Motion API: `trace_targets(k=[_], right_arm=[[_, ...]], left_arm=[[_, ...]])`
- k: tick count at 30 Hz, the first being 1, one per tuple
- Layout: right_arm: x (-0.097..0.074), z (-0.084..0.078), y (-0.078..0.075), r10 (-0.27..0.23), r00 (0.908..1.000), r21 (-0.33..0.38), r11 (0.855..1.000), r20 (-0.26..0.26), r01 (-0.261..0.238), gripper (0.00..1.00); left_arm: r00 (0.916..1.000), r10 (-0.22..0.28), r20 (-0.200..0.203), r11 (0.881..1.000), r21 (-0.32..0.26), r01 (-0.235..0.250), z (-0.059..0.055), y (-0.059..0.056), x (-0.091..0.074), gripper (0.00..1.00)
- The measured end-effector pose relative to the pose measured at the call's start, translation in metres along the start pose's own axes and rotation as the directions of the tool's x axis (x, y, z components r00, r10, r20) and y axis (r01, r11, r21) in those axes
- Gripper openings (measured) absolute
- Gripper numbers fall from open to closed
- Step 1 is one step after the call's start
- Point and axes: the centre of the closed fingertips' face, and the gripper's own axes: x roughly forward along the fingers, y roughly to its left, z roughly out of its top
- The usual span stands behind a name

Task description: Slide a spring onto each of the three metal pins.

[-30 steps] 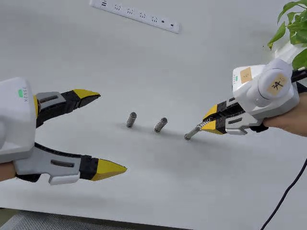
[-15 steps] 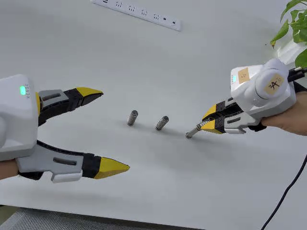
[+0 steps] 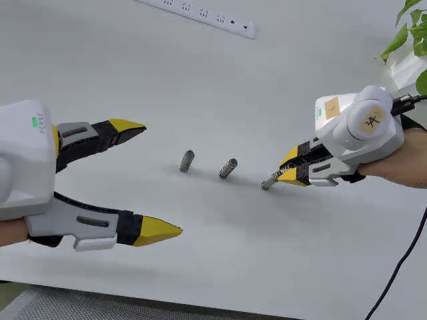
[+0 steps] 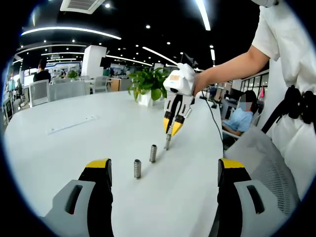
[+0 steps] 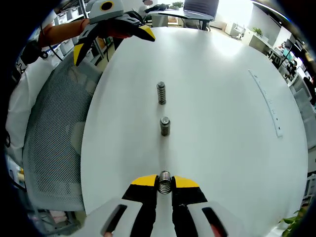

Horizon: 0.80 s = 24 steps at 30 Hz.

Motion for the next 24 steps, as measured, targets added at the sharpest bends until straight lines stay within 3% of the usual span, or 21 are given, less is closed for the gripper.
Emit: trace_targets(k=[24], right_arm=[[0.024, -0.007, -0.002, 0.001, 0.9998, -0.029, 1.0, -0.02, -0.001, 0.07]], left_arm=[[0.9999, -0.008, -0.006, 1.0, -0.009, 0.008, -0.001, 0.0, 0.006, 0.87]])
